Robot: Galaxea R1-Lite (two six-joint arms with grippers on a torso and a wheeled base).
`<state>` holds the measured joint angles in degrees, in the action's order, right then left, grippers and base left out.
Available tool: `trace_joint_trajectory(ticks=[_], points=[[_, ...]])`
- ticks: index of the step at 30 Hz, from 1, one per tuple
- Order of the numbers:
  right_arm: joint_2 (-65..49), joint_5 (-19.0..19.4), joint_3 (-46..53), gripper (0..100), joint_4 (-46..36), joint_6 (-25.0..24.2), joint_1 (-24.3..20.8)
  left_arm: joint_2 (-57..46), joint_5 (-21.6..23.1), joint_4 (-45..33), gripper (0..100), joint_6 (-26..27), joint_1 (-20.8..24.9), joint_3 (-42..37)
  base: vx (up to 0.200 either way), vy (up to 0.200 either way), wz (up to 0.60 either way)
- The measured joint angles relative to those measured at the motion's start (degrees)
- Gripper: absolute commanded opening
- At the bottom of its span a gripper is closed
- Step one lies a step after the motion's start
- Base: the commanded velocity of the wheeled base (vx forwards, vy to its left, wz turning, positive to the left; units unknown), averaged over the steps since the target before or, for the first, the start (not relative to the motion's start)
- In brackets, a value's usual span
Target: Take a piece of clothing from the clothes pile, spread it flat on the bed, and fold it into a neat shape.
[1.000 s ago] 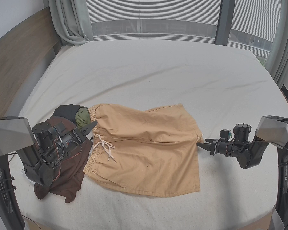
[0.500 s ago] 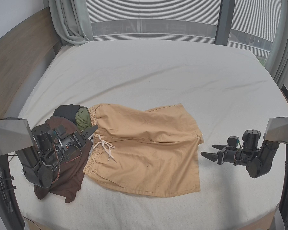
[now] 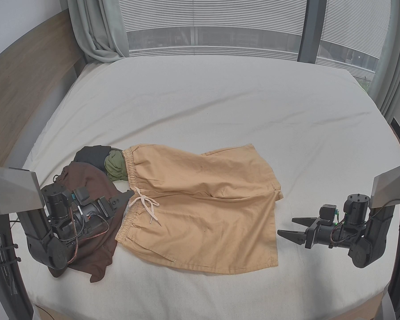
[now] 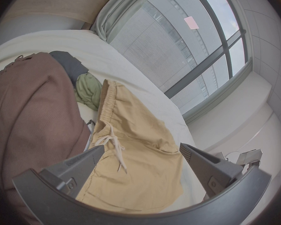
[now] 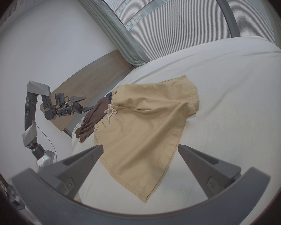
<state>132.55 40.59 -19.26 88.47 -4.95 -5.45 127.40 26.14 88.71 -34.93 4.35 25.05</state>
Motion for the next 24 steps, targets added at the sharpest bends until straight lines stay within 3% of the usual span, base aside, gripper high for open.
trace_joint_trajectory(ticks=[24], points=[[0.9,0.2,-0.2,100,0.1,0.0,0.6,8.8,-0.6,-0.3,100,4.7,-3.1,-3.8,0.000,0.000,0.00]])
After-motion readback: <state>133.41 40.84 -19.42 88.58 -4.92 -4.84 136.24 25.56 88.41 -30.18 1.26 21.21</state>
